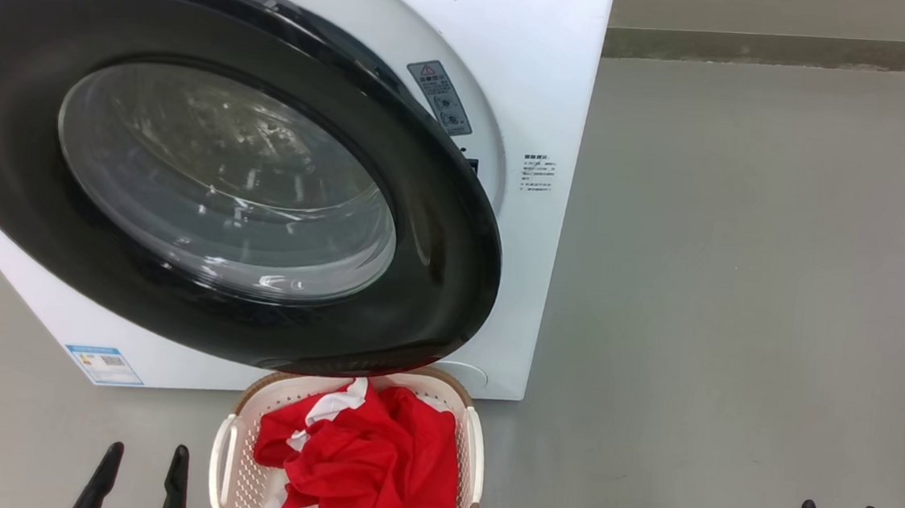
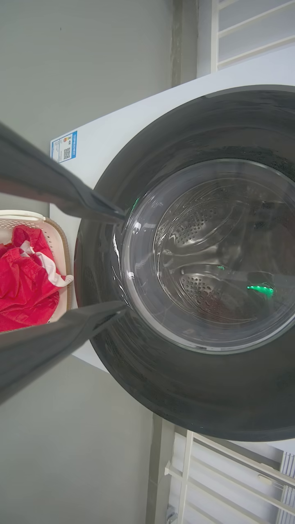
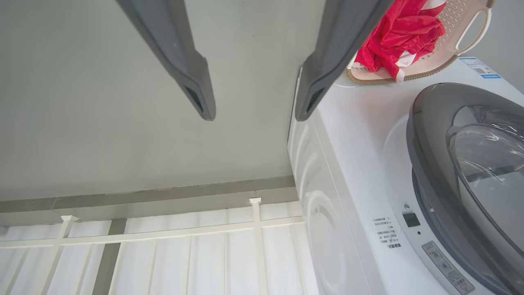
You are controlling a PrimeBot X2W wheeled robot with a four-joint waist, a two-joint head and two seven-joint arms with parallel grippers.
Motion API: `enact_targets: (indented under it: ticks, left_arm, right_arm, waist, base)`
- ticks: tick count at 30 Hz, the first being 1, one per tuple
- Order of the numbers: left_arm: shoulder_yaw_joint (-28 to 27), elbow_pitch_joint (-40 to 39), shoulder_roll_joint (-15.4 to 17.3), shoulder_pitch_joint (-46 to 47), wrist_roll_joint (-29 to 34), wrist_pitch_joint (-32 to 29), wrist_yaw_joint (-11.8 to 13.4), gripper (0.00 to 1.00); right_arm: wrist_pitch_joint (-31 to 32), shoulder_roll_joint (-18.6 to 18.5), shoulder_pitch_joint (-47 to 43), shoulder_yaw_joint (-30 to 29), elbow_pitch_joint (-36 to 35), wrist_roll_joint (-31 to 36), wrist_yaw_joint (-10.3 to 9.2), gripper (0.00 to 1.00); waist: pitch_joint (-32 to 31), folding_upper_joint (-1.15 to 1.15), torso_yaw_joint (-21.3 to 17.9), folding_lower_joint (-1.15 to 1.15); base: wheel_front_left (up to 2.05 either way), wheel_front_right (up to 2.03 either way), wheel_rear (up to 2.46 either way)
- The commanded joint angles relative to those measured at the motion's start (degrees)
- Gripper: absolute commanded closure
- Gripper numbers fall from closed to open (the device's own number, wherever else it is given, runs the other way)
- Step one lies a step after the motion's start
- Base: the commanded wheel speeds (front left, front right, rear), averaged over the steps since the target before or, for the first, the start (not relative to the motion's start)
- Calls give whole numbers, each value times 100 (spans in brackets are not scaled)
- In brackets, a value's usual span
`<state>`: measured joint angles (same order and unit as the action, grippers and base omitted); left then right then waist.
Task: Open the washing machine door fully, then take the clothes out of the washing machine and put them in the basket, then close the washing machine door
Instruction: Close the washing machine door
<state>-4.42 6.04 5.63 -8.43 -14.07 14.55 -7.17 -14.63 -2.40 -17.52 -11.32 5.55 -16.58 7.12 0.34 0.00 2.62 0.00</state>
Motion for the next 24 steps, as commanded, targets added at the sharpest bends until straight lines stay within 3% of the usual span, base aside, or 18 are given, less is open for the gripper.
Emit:
enact_targets:
  ticks: [1,5,7,8,9,10,16,24]
  left_arm:
    - [-217,-145,5,110,56,45,-32,0]
    - [-140,-121,-32,154,52,45,-32,0]
    - [-93,-112,-66,165,31,45,-32,0]
    - [-67,-113,-84,167,24,45,-32,0]
    - [-45,-114,-104,169,12,45,-32,0]
    - [-12,-117,-122,173,3,45,-32,0]
    - [129,-131,-215,216,-50,45,-32,0]
    - [348,-121,-266,295,-154,45,-32,0]
  right_arm:
    - [-37,-125,142,156,-127,43,36,0]
    - [-37,-139,172,213,-152,21,36,0]
    - [-37,-143,139,242,-155,6,36,51]
    - [-37,-148,123,260,-150,2,36,63]
    - [-37,-151,113,276,-145,-3,36,90]
    - [-37,-154,109,298,-143,-9,36,100]
    - [-37,-184,246,523,-117,-34,36,100]
    - [-37,-354,996,1275,14,-33,36,100]
  waist:
    - [0,0,14,0]
    - [-18,0,157,0]
    - [-44,0,260,0]
    - [-53,0,317,0]
    - [-62,0,377,0]
    - [-70,0,437,0]
    - [-81,0,875,0]
    - [15,0,1391,0]
  base:
    - [0,0,0]
    - [0,0,0]
    - [0,0,0]
    - [0,0,0]
    - [0,0,0]
    - [0,0,0]
    - [0,0,0]
    - [0,0,0]
